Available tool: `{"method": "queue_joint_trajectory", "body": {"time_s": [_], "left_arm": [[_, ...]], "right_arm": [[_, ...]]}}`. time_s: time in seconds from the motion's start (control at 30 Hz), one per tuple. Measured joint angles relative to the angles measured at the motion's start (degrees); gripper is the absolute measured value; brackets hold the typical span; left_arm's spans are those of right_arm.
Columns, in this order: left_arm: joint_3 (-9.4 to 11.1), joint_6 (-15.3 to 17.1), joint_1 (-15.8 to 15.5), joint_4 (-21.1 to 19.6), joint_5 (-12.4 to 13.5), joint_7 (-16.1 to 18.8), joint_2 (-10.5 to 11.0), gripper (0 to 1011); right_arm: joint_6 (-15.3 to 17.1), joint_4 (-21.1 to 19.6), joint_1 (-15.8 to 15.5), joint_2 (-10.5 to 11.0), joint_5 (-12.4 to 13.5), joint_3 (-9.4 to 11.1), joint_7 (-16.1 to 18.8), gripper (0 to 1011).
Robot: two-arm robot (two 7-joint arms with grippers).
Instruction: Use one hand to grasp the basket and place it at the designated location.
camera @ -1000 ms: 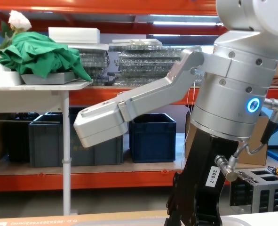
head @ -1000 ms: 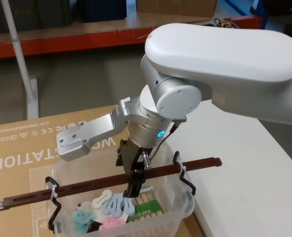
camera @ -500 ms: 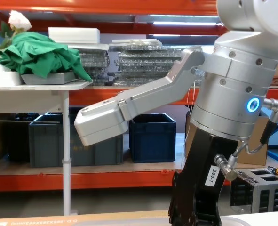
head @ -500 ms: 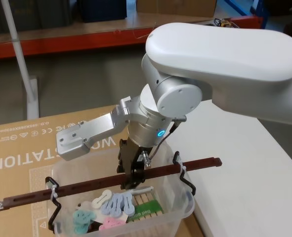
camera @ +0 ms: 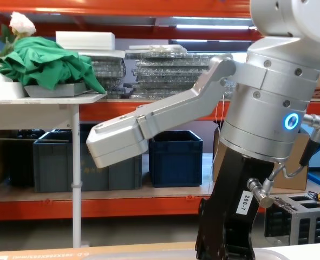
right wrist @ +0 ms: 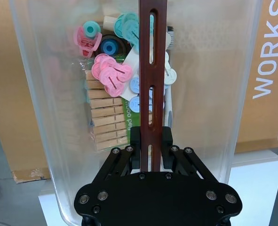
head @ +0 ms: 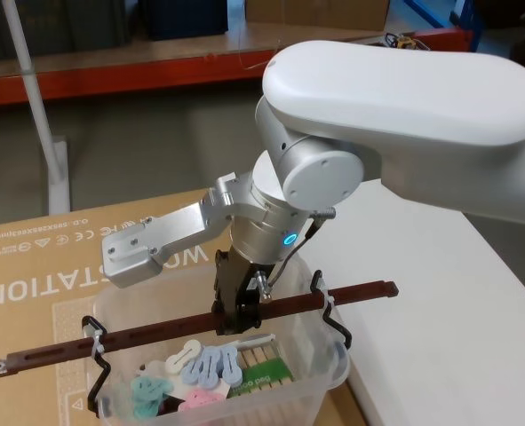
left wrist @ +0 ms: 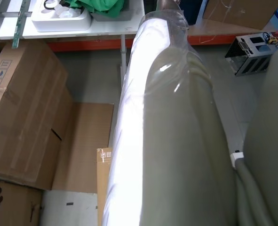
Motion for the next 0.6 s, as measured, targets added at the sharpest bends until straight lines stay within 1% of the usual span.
{"method": "queue_joint_trajectory", "body": {"time_s": [0.33,0.5,0.6], "left_arm": [[0.0,0.0,0.0,0.0,0.0,0.0,0.0,0],[0.0,0.0,0.0,0.0,0.0,0.0,0.0,0],[0.0,0.0,0.0,0.0,0.0,0.0,0.0,0]], "right_arm": [[0.0,0.5,0.2,-0.1,0.2,0.4,0.0,242],[0.1,1.3,0.7,-0.1,1.1,1.1,0.0,242],[0.3,2.2,1.2,-0.1,2.1,1.8,0.2,242]]}}
